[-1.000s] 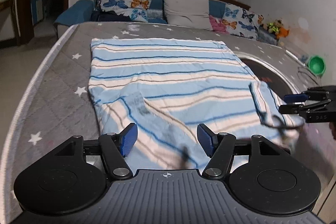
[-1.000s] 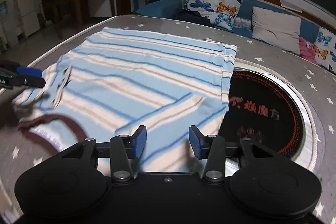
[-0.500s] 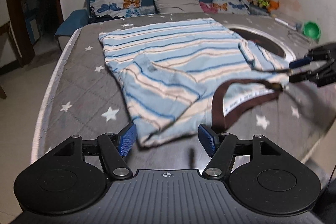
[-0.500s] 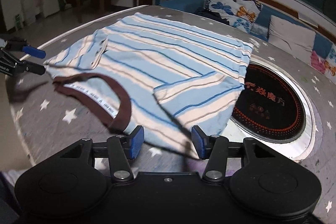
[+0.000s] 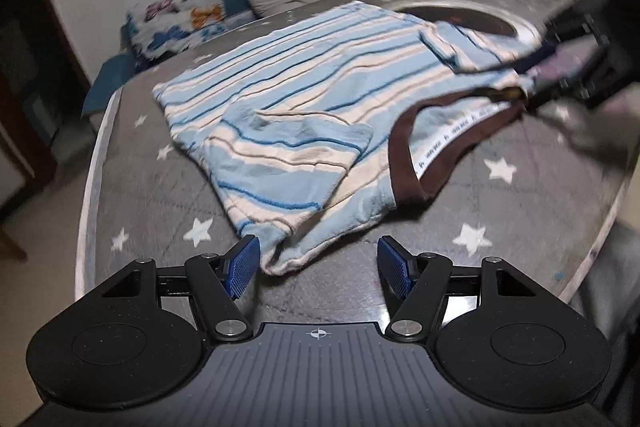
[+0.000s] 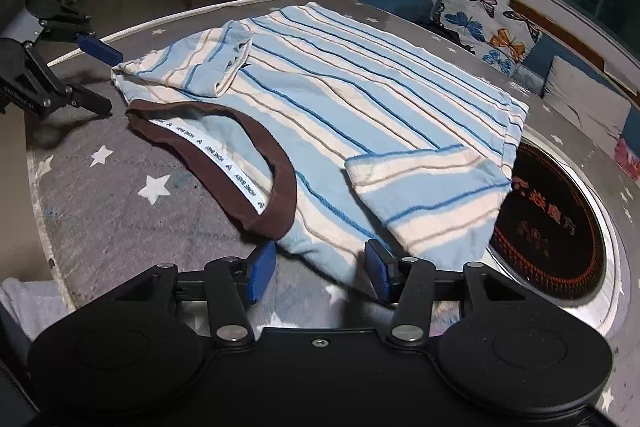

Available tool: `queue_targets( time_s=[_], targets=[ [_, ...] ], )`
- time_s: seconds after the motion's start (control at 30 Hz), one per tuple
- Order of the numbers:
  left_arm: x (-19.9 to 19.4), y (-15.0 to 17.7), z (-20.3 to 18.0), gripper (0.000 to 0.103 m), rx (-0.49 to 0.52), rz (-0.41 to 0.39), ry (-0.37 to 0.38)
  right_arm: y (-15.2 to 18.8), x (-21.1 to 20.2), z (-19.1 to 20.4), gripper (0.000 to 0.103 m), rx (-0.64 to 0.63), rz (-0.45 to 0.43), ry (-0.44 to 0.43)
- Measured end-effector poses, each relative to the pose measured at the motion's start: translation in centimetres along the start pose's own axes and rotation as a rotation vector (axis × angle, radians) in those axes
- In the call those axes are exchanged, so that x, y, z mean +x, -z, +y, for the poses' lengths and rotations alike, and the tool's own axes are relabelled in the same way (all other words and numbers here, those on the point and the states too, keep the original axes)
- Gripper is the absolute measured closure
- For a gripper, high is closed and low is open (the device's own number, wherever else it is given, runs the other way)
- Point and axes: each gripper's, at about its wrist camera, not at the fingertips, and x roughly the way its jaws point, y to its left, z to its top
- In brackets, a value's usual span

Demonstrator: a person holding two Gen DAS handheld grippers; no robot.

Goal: Fold clothes

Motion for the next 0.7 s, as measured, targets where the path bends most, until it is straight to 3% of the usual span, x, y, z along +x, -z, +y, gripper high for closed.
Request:
queue_targets(
  time_s=[0.23,0.3,0.37,0.43,0.53,0.7],
  targets=[
    [0.8,-0.5,-0.2,0.039,0.127,-0.041,0.052,-0.5,0.5,0.1,0.081,-0.005,0.000,-0.021],
    [1.0,-0.6,-0.3,0.050,0.145,-0.047,0.072,-0.6,0.6,0.1,0.084,-0.010,0.002,-0.021],
    [1.3,-0.8,-0.5,0.074,0.164,-0.053,0.091,-0.8,0.7,0.1,0.086,-0.011,0.004,-0.023],
    [1.6,-0.9,-0.6,0.091,0.169,-0.047,0.109,-0.8,0.6,0.1,0.088,-0.007,0.001,-0.025],
    [1.6,-1.1,-0.3,0.097,0.136,-0.057,0.135,-1.3,0.4,-0.5,0.092,0.006,-0.012,-0.033],
    [1.3,-2.5,1.7,0.098,0.025,-0.094,0.139,-2.5,-0.1,-1.6,0.095,0.024,-0.044,-0.032]
  ],
)
